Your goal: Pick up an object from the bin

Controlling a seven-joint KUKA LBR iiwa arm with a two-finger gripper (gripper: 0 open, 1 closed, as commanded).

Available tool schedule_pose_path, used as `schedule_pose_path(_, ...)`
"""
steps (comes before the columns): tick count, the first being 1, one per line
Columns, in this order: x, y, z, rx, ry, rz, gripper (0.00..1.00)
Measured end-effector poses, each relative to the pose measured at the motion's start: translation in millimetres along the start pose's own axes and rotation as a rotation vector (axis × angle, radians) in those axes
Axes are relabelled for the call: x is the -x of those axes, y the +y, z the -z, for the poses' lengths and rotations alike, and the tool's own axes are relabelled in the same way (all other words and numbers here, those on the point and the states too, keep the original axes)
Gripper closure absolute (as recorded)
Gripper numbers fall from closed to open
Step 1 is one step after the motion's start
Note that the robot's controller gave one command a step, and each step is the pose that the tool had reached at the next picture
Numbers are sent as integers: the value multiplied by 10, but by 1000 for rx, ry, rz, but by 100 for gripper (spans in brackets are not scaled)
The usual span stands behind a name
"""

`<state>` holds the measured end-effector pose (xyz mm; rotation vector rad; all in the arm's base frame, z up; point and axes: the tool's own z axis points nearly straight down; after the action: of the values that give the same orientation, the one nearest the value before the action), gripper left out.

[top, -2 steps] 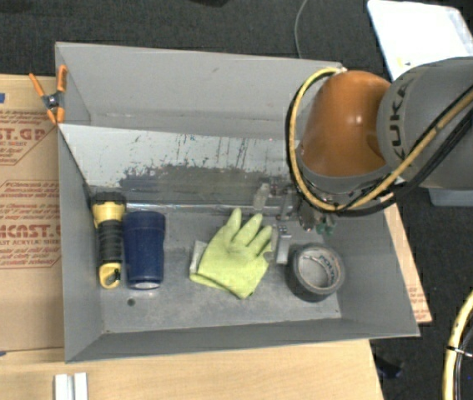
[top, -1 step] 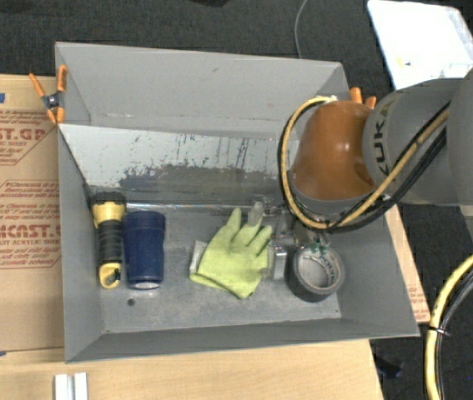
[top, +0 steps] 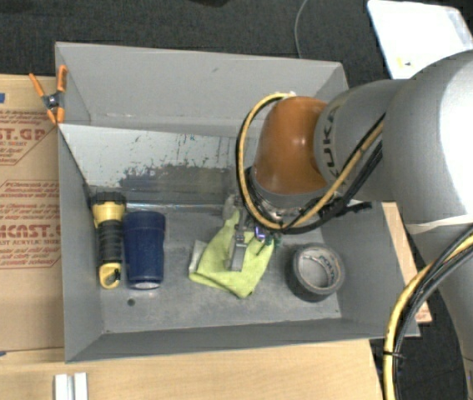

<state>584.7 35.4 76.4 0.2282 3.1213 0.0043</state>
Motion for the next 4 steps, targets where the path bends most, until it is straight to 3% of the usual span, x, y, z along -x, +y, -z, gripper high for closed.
schedule_pose_path(1, 95, -1039, -12, -3, 2, 51, 100)
schedule_pose_path(3, 69, -942, -42, -3, 0, 29, 100)
schedule_pose_path(4, 43, -948, 533, -3, 6, 46, 100)
